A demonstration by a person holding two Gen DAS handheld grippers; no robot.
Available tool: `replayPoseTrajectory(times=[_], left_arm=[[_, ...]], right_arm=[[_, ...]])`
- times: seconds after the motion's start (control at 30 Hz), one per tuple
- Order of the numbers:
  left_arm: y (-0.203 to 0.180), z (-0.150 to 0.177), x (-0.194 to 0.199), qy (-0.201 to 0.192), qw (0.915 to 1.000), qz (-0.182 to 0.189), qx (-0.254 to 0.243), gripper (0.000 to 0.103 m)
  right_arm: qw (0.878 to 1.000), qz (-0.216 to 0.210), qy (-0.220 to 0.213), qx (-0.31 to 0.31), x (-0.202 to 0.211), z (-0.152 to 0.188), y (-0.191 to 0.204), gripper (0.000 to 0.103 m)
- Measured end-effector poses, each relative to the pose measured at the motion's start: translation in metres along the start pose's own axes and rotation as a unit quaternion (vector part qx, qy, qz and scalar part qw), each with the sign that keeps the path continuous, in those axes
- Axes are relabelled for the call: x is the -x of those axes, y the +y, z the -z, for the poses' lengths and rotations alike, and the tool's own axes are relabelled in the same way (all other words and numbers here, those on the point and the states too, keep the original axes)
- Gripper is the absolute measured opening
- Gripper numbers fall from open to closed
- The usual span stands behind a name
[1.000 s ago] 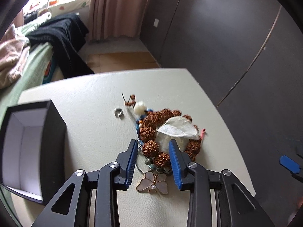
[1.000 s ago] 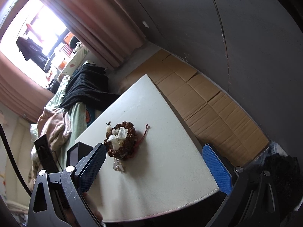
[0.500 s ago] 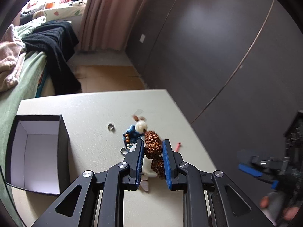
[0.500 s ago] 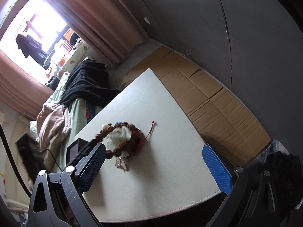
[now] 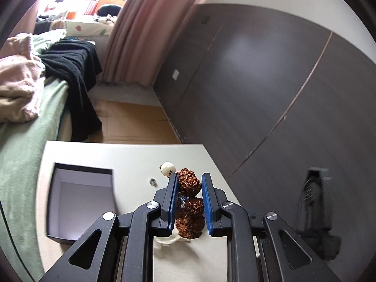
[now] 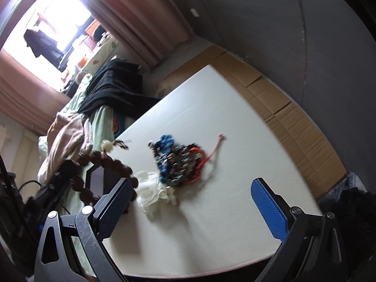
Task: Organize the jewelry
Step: 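Lower the brown bracelet into the black box with the left tool while the right tool grasps the white flower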
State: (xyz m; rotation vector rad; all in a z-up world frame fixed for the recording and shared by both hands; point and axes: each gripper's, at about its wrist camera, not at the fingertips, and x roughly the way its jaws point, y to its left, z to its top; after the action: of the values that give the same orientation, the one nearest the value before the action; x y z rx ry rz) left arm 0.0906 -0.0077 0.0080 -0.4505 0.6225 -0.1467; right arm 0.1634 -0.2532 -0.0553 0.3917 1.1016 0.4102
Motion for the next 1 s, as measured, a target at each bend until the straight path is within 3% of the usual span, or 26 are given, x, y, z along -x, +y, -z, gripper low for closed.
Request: replayPoseTrajectory(times=[0.1, 0.23, 0.47, 0.53, 0.57, 0.6, 0.67, 0.77, 0.87, 0.9, 0.97, 1.0], left_arm=[[0.012, -0.005, 0.012, -0.013, 0.9999, -0.007, 0.007, 0.02], [0.027, -0.01, 0.022, -0.024, 0.9994, -0.012, 0.021, 0.02], [0.048, -0.013, 0.027, -0.029, 0.9987, -0.024, 0.035, 0.02], [0.052, -0.013, 0.031, -0.031, 0.9985, -0.026, 0.037, 0.02], [0.054, -0.014, 0.032, -0.032, 0.9984, -0.027, 0.038, 0.02], [0.057, -0.014, 0.033, -0.033, 0.9983, -0.027, 0.04, 0.02], [0.066, -0.014, 0.031, -0.028, 0.9979, -0.029, 0.05, 0.021], [0.084, -0.011, 0.018, -0.001, 0.9961, -0.055, 0.07, 0.021], [0.113, -0.007, 0.005, 0.037, 0.9881, -0.101, 0.11, 0.023], [0.12, -0.006, 0.006, 0.039, 0.9863, -0.104, 0.122, 0.026], [0.13, -0.007, 0.014, 0.027, 0.9844, -0.11, 0.135, 0.046], [0.132, -0.008, 0.02, 0.016, 0.9842, -0.114, 0.135, 0.064]], right_arm=[[1.0, -0.007, 0.024, 0.011, -0.017, 0.004, 0.013, 0.089], [0.998, -0.017, 0.062, 0.026, -0.04, 0.013, 0.03, 0.083], [0.993, 0.013, 0.108, 0.037, -0.076, 0.024, 0.044, 0.066], [0.992, 0.016, 0.114, 0.044, -0.081, 0.027, 0.049, 0.056], [0.992, 0.017, 0.118, 0.047, -0.084, 0.028, 0.051, 0.046], [0.991, 0.016, 0.122, 0.047, -0.087, 0.029, 0.052, 0.029], [0.99, 0.015, 0.131, 0.043, -0.092, 0.03, 0.052, 0.005], [0.993, 0.016, 0.102, 0.055, -0.082, 0.029, 0.057, 0.004], [0.995, -0.005, 0.075, 0.062, -0.07, 0.026, 0.063, 0.004], [0.996, -0.012, 0.069, 0.063, -0.068, 0.025, 0.067, 0.004], [0.995, -0.028, 0.06, 0.068, -0.063, 0.025, 0.073, 0.004], [0.995, -0.034, 0.057, 0.071, -0.061, 0.025, 0.076, 0.004]])
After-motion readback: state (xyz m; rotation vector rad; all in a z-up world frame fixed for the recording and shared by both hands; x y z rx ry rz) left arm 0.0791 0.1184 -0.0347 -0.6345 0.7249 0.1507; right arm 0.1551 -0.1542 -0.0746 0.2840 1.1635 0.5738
